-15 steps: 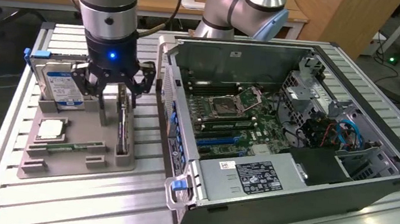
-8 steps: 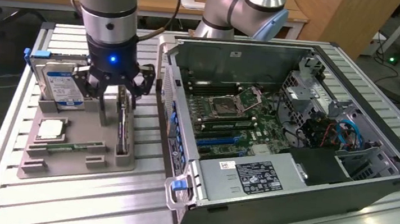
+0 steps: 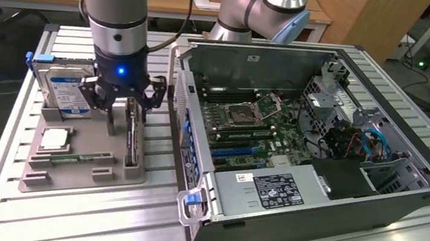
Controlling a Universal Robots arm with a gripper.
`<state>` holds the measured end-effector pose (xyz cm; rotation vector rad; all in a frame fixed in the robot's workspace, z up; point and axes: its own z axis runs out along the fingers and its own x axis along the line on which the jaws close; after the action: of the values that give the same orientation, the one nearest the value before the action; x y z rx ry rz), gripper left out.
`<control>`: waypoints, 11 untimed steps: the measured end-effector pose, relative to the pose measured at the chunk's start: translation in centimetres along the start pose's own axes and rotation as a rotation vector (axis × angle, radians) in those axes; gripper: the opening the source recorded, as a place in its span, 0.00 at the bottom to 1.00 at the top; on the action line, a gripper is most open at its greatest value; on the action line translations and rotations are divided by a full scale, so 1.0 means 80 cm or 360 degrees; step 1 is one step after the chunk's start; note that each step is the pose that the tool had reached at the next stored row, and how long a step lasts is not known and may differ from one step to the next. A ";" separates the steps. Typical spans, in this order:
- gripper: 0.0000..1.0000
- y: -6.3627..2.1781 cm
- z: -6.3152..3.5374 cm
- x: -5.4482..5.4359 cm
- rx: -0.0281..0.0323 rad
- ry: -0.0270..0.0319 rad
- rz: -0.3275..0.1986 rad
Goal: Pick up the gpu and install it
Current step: 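Pick up the gpu and move the gpu toward the slot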
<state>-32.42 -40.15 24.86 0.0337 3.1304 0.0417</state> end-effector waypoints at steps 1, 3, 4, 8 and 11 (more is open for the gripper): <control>0.65 -0.002 0.001 0.000 0.00000 -0.00004 0.0000; 0.65 -0.004 0.004 0.000 0.00002 -0.00013 0.0005; 0.65 -0.004 0.005 0.000 0.00012 -0.00014 0.0011; 0.65 -0.004 0.011 -0.001 0.00033 -0.00022 0.0045; 0.65 -0.004 0.016 -0.003 0.00037 -0.00023 0.0053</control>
<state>-32.21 -40.48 23.59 0.0860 3.1285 0.0383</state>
